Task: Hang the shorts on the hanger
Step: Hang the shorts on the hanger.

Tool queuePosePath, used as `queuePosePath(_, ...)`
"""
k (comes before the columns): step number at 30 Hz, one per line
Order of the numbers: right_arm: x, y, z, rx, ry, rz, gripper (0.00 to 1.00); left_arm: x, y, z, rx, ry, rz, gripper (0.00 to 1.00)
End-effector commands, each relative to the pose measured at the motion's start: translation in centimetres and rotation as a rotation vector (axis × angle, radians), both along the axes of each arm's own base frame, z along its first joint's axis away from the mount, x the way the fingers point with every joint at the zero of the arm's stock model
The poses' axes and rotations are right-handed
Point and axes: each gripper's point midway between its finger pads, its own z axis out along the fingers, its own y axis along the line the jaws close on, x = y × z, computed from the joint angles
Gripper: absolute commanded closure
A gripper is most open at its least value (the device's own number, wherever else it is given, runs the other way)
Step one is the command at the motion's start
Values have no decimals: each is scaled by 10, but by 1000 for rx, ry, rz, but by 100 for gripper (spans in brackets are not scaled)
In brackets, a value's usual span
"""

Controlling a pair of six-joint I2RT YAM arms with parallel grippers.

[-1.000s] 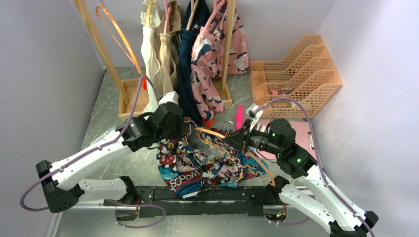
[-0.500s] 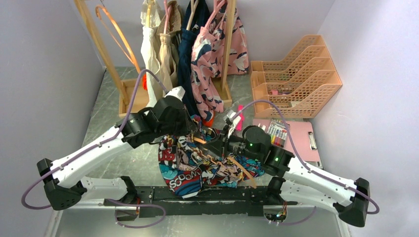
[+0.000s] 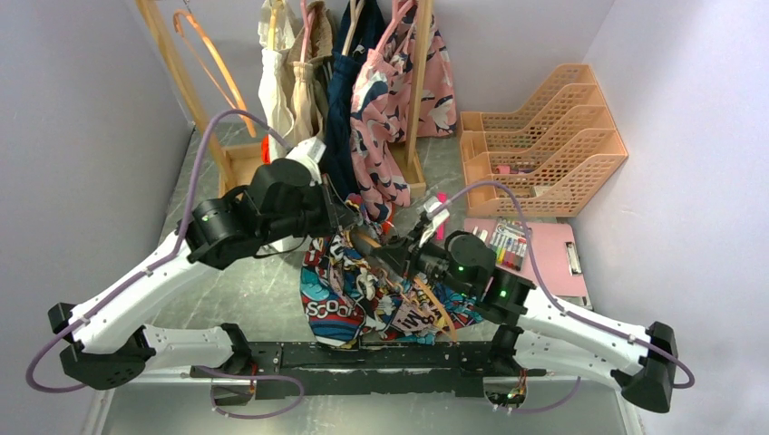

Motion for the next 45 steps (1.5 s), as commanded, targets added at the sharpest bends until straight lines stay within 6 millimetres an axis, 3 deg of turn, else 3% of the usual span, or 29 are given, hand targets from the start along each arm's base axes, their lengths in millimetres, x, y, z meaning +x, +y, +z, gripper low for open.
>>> queuePosePath(1, -23, -13, 37, 90, -81, 80, 100, -1, 18, 26, 0, -63, 21, 93)
queuePosePath(10, -52, -39, 103, 209, -184, 149, 100, 2, 14, 31, 3, -71, 16, 93)
queuePosePath(13, -41, -42, 104, 214, -181, 88, 100, 0, 4, 35, -28, -70, -23, 93)
queuePosePath(17, -17, -29, 88, 171, -142, 5, 100, -7, -13, 43, -88, -77, -107, 93)
queuePosePath(22, 2, -21, 99, 267, -187, -72, 100, -17, -30, 39, -120, -64, -186, 93)
queuePosePath(26, 4, -11, 113, 325, -223, -54, 100, -18, -36, 30, -96, -55, -199, 92)
queuePosePath(28, 1, -10, 119, 356, -238, -35, 100, -16, -34, 26, -68, -51, -185, 84)
queuePosePath(34, -9, -17, 131, 396, -266, -8, 100, -15, -20, 40, -77, -118, -161, 24)
queuePosePath(36, -12, -22, 134, 415, -273, -8, 100, -18, -17, 49, -102, -149, -176, 11)
queuePosePath(39, -17, -28, 141, 437, -286, 4, 100, -24, -14, 59, -124, -177, -196, 1)
queuePosePath(45, -33, -39, 156, 464, -315, 49, 100, -38, -12, 79, -146, -214, -281, 1)
